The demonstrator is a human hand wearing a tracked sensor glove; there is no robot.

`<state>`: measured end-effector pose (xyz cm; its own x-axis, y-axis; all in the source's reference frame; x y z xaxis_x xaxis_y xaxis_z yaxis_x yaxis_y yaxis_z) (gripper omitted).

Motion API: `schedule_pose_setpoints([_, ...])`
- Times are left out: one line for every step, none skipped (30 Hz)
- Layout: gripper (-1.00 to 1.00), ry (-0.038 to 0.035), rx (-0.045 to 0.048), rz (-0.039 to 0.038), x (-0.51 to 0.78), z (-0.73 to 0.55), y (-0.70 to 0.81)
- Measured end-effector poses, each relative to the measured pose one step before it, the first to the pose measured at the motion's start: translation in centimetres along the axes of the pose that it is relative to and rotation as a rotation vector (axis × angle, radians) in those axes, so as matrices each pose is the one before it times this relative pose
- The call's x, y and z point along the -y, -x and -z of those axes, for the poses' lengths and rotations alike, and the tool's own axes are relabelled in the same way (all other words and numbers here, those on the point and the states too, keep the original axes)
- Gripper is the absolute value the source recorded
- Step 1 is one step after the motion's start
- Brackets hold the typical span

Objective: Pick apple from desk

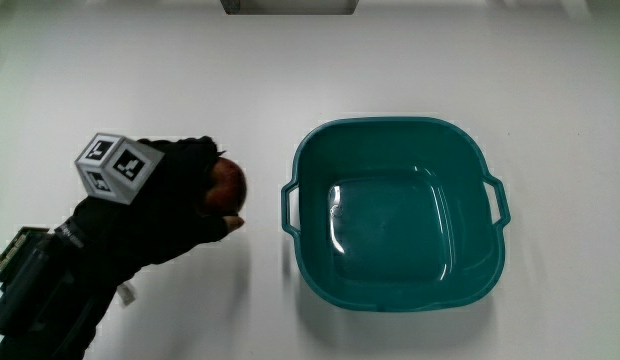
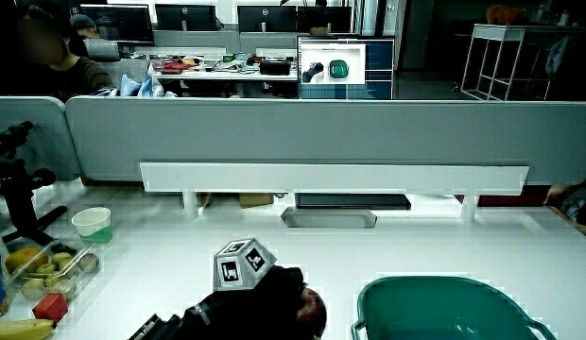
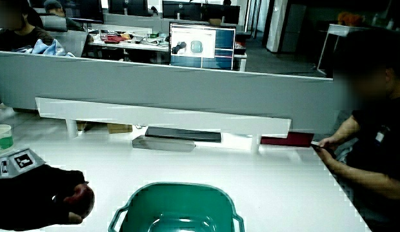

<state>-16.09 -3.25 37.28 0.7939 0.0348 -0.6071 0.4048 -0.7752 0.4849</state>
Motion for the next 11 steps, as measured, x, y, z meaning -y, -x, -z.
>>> schedule_pose_setpoints([1.0,0.00581,0.02703,-0.00374,-0.116,-0.023,-0.495])
schedule_pose_setpoints([1.0,0.0086,0.03761,-0.01188,-0.17,0.048,-0.438])
schedule_pose_setpoints([1.0,0.0049,0.01639,-0.00168,-0.096,0.015,-0.62])
schedule_pose_setpoints([1.0,0.0049,0.01639,-0.00168,-0.095,0.024,-0.62])
schedule_pose_setpoints([1.0,-0.04395,-0.10438,0.17304,-0.743,0.162,0.002])
schedule_pose_setpoints([1.0,0.02265,0.14364,-0.01063,-0.306,0.503,-0.336])
schedule_pose_setpoints([1.0,-0.01397,-0.18583,-0.04714,-0.365,0.07,-0.222])
schedule_pose_setpoints([1.0,0.01837,0.07112,0.00232,-0.296,0.273,-0.433])
schedule_pose_setpoints([1.0,-0.02232,-0.10845,0.12539,-0.481,-0.007,-0.636])
schedule_pose_setpoints([1.0,0.03147,0.16063,-0.04073,-0.197,0.38,-0.507])
schedule_pose_setpoints([1.0,0.00666,0.00478,0.02679,-0.439,0.356,-0.18])
